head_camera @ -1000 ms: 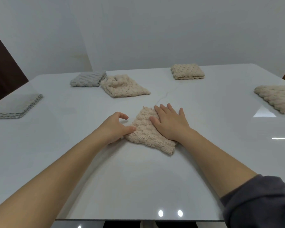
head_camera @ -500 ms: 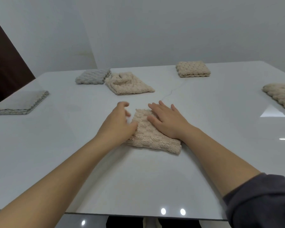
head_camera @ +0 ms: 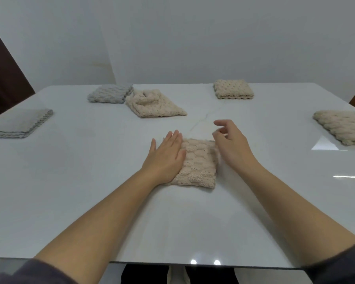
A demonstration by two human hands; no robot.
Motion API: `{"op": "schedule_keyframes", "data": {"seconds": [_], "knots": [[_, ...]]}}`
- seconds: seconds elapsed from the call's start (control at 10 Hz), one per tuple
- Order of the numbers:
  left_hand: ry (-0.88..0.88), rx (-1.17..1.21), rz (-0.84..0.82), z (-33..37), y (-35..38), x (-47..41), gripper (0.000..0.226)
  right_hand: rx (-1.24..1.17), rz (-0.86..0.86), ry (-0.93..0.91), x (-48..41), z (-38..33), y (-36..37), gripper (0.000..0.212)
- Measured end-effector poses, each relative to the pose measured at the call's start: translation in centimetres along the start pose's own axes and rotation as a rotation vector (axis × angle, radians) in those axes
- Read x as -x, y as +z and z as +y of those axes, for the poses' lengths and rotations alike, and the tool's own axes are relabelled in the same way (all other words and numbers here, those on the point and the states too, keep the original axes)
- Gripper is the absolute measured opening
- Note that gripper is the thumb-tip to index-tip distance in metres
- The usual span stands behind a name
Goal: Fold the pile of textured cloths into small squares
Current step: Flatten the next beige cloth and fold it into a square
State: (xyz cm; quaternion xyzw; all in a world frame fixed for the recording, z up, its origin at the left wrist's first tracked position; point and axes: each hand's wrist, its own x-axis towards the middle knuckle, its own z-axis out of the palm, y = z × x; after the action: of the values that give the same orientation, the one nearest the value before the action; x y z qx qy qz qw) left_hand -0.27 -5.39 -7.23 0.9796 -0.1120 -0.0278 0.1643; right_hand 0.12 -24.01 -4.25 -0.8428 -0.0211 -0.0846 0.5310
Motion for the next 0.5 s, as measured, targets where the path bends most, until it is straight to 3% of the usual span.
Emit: {"op": "schedule_keyframes", "data": {"seconds": [0.2,0.5], "knots": [[-0.003,0.013,0.036,0.0,0.0,0.3,0.057,-0.219,-0.363,0.33,4.3,0.0,-2.9,0.035],[-0.012,-0.028,0.002,0.4,-0.3,0.3,0.056,-0.434,-0.672,0.342,5.9,-0.7,-1.9,0.057]]}}
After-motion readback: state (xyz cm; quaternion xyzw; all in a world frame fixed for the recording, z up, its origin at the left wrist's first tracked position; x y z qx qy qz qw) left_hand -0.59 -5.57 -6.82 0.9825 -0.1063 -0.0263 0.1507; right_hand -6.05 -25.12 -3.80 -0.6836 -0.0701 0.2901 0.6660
